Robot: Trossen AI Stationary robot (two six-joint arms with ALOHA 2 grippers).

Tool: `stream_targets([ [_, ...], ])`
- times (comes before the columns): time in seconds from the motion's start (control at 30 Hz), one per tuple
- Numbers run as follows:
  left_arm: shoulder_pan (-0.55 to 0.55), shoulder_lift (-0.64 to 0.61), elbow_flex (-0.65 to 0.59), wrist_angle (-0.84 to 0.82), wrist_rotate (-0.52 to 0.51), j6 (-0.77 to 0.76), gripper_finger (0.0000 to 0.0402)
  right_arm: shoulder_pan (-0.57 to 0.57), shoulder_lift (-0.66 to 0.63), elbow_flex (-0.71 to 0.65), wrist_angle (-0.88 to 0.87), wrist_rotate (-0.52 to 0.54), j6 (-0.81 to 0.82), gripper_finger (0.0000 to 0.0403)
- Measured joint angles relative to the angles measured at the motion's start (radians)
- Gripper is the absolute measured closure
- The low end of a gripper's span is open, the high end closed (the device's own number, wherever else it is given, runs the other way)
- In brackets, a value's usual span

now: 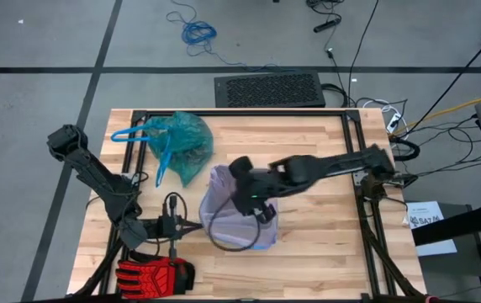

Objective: Place trash/remove bag and relplace
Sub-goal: Insert the trash bag into the trash bin

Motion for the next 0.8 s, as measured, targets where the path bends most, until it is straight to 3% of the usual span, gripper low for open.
stream_targets([
  [0.2, 0.029, 0.060, 0.000, -0.003, 0.001, -0.068, 0.0401, -0.019, 0.088, 0.011, -0.014, -0.031, -0.071, 0.0403],
  [0.53, 0.081, 0.243, 0.000, 0.031, 0.009, -0.219, 0.0401, -0.063, 0.130, 0.012, 0.013, -0.099, -0.104, 0.0403],
  [0.8, 0.080, 0.243, 0.000, 0.048, 0.010, -0.220, 0.0402, -0.075, 0.208, 0.012, 0.015, -0.132, -0.135, 0.0403],
])
